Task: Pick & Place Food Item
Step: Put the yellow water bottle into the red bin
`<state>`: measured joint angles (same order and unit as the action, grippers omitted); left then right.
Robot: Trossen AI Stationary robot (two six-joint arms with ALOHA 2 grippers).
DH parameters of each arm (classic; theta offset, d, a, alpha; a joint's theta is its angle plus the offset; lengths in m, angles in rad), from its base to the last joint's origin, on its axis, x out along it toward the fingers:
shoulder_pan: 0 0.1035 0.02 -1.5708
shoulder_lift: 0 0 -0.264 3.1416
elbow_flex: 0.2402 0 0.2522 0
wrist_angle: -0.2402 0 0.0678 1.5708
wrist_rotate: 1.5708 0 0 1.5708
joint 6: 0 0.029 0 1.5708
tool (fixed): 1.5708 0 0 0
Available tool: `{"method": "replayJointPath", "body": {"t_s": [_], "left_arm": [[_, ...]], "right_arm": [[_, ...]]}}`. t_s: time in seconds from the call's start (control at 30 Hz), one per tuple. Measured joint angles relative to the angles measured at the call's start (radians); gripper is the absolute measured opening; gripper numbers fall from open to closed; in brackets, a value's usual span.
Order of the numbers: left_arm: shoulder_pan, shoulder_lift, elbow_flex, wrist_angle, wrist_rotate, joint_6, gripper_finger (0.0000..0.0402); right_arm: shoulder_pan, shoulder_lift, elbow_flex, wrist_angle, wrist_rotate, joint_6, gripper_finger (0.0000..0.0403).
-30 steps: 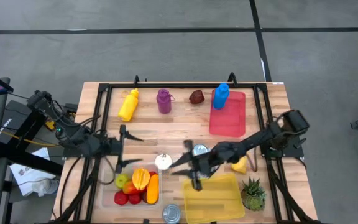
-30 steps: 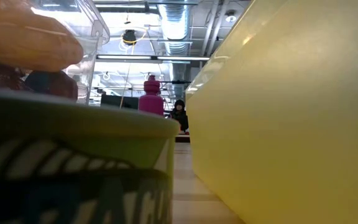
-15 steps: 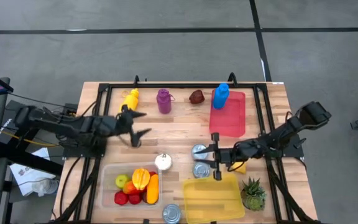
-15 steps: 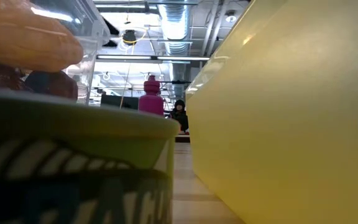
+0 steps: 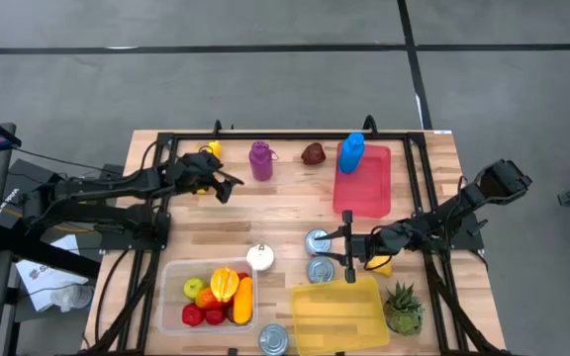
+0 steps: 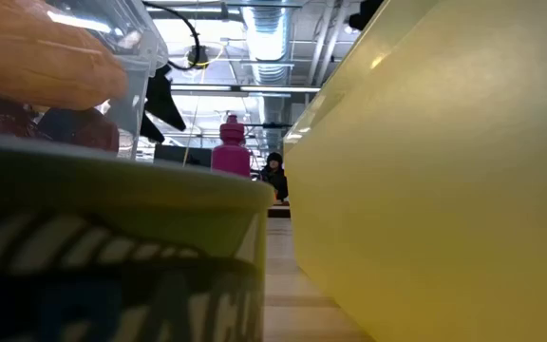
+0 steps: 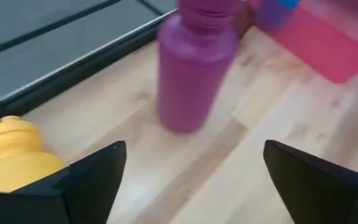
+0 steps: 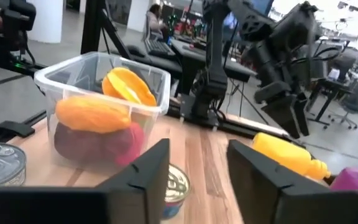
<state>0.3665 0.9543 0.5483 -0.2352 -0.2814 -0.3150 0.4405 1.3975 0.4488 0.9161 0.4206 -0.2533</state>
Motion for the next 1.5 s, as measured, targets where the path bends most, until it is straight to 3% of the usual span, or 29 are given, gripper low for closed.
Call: {"method": "replayJointPath", "body": {"t_s": [0.2,0.33,0.5,1.03,1.5], "left_arm": [[0.103,0.079,0.093,-0.093,0.000,0.045,0.0396],[0.175,0.139,0.171,-0.223,0.000,0.046,0.0393],[0.258,0.242,0.254,-0.362,-0.001,0.047,0.0399],[0.440,0.523,0.448,-0.406,0.071,0.136,0.0398],[0.460,0.564,0.487,-0.436,0.073,0.149,0.0397]], "right_arm": [[-0.005,0.000,0.000,-0.031,0.000,0.029,0.0247],[-0.008,0.000,0.000,-0.056,0.000,0.042,0.0276],[-0.019,0.000,0.000,-0.075,0.000,0.070,0.0282],[-0.034,0.001,0.000,-0.074,0.000,0.081,0.0282],[-0.037,0.001,0.000,-0.071,0.000,0.078,0.0282]]}}
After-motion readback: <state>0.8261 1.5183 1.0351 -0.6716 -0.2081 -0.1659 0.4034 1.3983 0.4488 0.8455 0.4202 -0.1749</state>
